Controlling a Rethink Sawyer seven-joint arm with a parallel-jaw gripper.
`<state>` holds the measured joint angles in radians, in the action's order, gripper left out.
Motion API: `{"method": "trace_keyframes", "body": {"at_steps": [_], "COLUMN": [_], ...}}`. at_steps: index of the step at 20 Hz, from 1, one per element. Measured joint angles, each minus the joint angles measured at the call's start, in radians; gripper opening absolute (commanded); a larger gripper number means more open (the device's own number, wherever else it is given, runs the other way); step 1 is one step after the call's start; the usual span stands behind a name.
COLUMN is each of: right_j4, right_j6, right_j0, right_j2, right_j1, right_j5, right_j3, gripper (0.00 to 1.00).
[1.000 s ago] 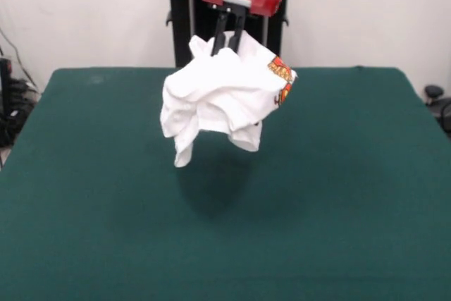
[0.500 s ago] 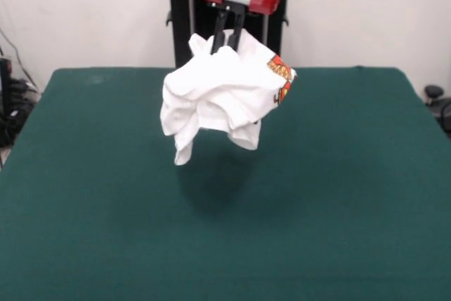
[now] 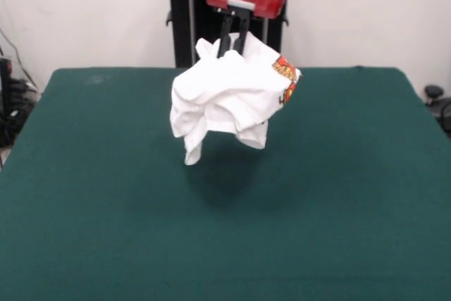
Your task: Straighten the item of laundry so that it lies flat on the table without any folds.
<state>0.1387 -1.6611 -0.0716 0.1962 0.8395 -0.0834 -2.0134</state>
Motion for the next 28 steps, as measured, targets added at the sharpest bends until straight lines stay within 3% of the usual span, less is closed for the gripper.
{"method": "trace_keyframes", "body": {"at_steps": [7,8,13,20,28], "right_j4": [0.000,0.000,0.003,0.075,0.153], "right_j6": [0.000,0.000,0.000,-0.001,-0.002], "right_j0": [-0.060,-0.064,-0.055,0.033,0.093], "right_j2": [-0.032,-0.032,-0.032,-0.006,-0.006], "right_j1": [-0.039,-0.060,-0.068,-0.086,-0.212], "right_j5": [0.007,0.007,0.007,0.020,0.208], "right_j3": [-0.029,-0.041,-0.044,-0.025,0.034], "gripper": [0.00,1.00,1.00,1.00,1.00]}}
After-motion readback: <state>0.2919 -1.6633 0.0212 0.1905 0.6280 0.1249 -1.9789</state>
